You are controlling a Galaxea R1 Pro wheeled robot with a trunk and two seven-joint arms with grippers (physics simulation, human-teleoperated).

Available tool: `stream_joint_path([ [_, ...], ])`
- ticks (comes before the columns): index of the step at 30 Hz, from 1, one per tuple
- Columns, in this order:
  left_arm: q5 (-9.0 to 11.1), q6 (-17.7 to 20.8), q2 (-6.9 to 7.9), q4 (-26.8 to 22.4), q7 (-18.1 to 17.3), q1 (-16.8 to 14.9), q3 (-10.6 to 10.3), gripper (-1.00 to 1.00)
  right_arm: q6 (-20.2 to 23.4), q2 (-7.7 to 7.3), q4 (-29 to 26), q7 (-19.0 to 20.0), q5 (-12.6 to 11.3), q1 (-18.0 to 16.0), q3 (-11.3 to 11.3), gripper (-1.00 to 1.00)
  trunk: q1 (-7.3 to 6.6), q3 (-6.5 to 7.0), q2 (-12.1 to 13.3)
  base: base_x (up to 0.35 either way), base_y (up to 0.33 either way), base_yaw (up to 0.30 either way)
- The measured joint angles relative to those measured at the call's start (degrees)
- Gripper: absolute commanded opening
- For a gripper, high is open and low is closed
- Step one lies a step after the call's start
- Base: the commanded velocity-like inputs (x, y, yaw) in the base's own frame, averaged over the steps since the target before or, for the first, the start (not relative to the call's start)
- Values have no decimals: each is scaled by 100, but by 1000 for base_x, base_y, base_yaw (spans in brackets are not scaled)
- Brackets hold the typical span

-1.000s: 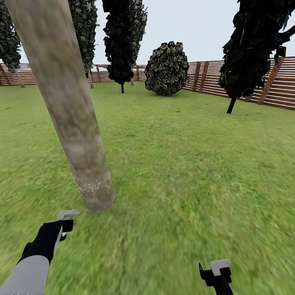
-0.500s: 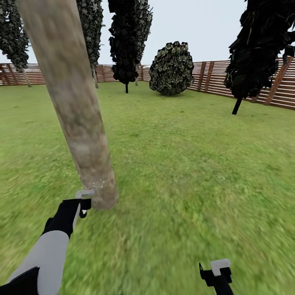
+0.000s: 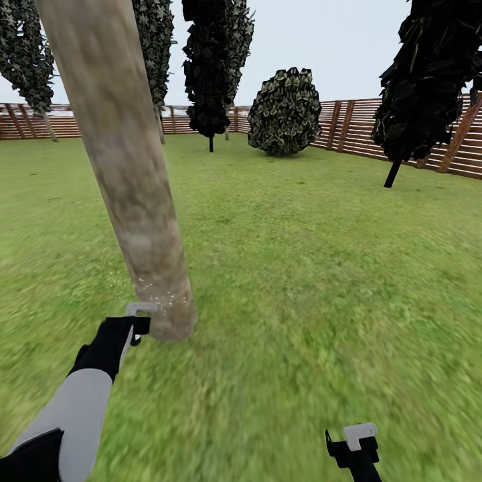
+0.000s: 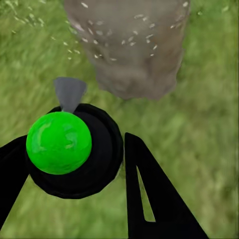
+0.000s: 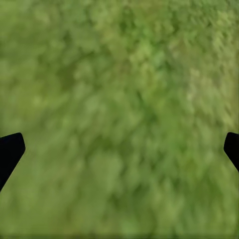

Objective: In the garden, pick up the pesticide atomizer on the floor and spray pesticide onto both trees until each tree trunk is fully covered.

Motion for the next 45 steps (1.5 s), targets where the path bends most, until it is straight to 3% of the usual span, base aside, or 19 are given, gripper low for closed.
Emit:
stream_joint_path([
  [2, -34, 86, 87, -2, -3, -40, 9, -100, 0, 0, 0, 0, 0, -2, -1, 100, 0, 0, 0, 0, 0, 0],
  [4, -41, 138, 326, -3, -12, -43, 15, -100, 0, 0, 0, 0, 0, 0, -1, 100, 0, 0, 0, 0, 0, 0],
  [7, -5, 157, 433, -7, -11, 5, 5, -100, 0, 0, 0, 0, 0, -2, 0, 100, 0, 0, 0, 0, 0, 10],
  [11, 11, 161, 236, -22, 9, -60, -23, -100, 0, 0, 0, 0, 0, -1, 2, 100, 0, 0, 0, 97, -199, 229],
  [20, 5, 161, 235, -266, 18, -25, 32, -100, 0, -9, 0, 0, -1, 0, -6, 100, 0, 0, 0, 248, -96, 15],
  [24, 6, 169, 268, -549, 5, 30, 49, -100, 0, -9, 0, 0, 0, 0, -6, 100, 0, 0, 0, 14, -1, 0],
  [34, 19, 164, 225, -572, 9, 34, 37, -100, 0, -9, 0, 0, 0, 0, 1, 100, 0, 0, 0, -29, -228, 164],
  [45, 21, 171, 80, -581, 22, -28, 39, -100, 0, -9, 0, 0, -6, -1, -6, 100, 0, 0, 0, 19, -258, 149],
])
